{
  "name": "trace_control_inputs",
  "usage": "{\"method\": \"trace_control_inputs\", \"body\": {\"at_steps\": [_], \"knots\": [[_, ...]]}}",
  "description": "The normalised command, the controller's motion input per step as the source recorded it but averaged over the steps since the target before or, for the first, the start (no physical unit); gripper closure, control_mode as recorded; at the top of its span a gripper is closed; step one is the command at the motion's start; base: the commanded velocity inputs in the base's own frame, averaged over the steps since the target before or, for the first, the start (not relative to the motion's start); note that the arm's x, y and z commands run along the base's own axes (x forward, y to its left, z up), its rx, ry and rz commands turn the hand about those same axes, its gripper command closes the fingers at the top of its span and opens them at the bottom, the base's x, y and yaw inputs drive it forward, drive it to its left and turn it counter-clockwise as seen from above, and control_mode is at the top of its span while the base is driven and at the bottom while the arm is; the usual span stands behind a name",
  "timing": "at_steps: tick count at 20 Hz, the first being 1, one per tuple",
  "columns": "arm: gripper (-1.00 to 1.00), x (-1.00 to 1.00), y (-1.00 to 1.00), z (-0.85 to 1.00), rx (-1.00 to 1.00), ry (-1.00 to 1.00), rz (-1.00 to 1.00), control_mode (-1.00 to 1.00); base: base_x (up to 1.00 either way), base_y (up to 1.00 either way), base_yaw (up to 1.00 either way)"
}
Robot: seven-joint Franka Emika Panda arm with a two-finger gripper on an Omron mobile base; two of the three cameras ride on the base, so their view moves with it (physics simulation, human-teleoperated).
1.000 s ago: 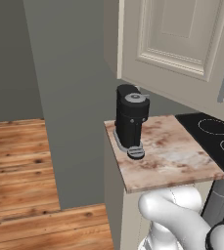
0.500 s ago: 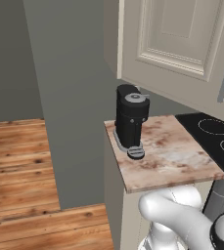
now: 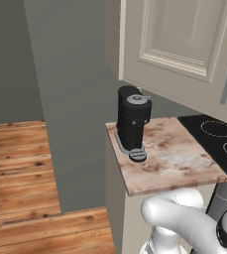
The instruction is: Open the cabinet and move the ladle to the pot. Then close the cabinet.
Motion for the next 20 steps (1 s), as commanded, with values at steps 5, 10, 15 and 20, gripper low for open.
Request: {"method": "trace_control_inputs", "body": {"at_steps": [5, 10, 15, 20], "knots": [[-1.00, 0.14, 0.12, -0.09, 0.00, 0.00, 0.07, -1.00, 0.00, 0.00, 0.00], [-1.00, 0.28, 0.07, -0.12, 0.00, 0.00, 0.05, -1.00, 0.00, 0.00, 0.00], [-1.00, 0.08, 0.08, -0.02, 0.00, 0.00, 0.06, -1.00, 0.00, 0.00, 0.00], [-1.00, -0.03, 0.20, 0.00, 0.02, 0.00, 0.07, -1.00, 0.00, 0.00, 0.00]]}}
